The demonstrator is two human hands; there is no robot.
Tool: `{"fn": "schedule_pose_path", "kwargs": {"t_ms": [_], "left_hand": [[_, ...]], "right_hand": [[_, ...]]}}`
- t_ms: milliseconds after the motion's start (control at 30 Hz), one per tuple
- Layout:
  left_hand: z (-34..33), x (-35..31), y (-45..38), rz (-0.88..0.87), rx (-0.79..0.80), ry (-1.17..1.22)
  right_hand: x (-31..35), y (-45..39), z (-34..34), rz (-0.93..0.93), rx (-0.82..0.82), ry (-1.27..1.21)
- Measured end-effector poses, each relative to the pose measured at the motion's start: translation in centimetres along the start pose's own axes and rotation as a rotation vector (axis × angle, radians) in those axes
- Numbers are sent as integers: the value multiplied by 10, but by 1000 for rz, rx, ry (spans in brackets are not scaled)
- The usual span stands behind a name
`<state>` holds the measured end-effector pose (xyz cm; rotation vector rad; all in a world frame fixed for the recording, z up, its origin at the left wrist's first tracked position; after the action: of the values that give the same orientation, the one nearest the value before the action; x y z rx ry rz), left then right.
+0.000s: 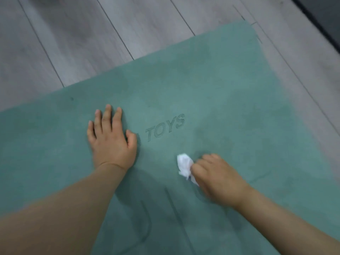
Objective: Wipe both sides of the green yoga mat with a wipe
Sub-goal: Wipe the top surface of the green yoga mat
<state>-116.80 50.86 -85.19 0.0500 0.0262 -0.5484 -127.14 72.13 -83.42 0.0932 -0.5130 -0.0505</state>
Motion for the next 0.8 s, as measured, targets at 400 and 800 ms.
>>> {"fn": "schedule_pose_path", "kwargs": {"t_ms": [400, 800], "left_hand": [[2, -2, -2, -11, -30, -33], [3, -3, -4, -3, -22, -20]], "right_hand": [[-93, -190, 90, -508, -372, -34], [-105, -127, 93, -651, -457, 87]]}}
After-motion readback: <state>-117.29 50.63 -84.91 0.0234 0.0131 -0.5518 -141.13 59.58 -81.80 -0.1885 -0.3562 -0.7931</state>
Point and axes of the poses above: each hand's wrist, its own y-axis away from the middle knuckle, its own z-axis out of the back of the hand, x = y × z, the point moved 10 cm from there along -y, towards the middle knuckle, and after that the axes turned 10 degrees about -y, right-handed, at the moved point
